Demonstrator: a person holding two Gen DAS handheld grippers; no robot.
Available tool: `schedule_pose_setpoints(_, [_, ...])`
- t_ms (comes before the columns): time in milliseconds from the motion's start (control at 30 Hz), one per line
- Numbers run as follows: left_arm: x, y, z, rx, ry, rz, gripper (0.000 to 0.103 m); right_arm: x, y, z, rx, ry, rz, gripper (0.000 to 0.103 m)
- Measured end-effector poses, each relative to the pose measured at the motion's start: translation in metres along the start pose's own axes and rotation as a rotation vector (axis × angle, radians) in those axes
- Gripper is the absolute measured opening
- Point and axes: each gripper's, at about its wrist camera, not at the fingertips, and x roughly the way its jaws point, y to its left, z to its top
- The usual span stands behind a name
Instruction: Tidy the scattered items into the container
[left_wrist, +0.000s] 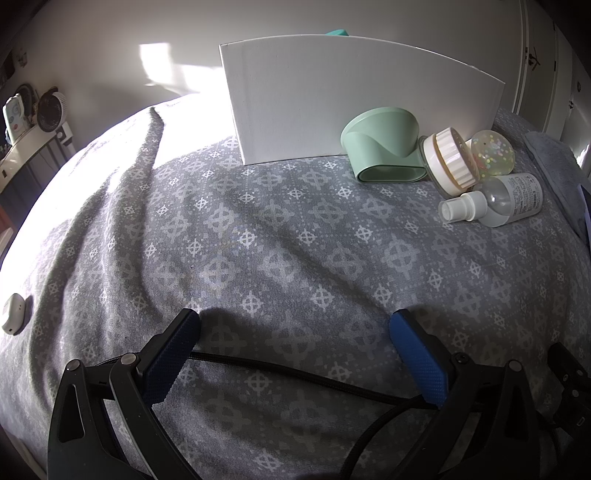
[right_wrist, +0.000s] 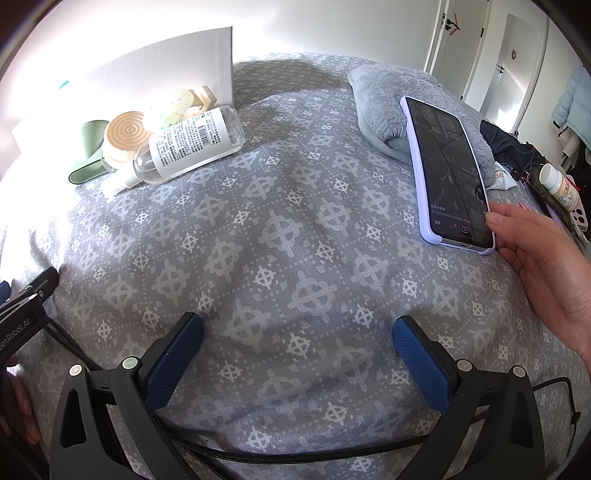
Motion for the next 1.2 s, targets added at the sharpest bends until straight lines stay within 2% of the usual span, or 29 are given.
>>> schedule_pose_setpoints(1200, [-0.0058, -0.0047, -0.0055, -0.005, 0.002, -0.012, 0.103, -0.0003, -0.0031, 0.0013, -0.005, 0.001, -0.003, 0.103])
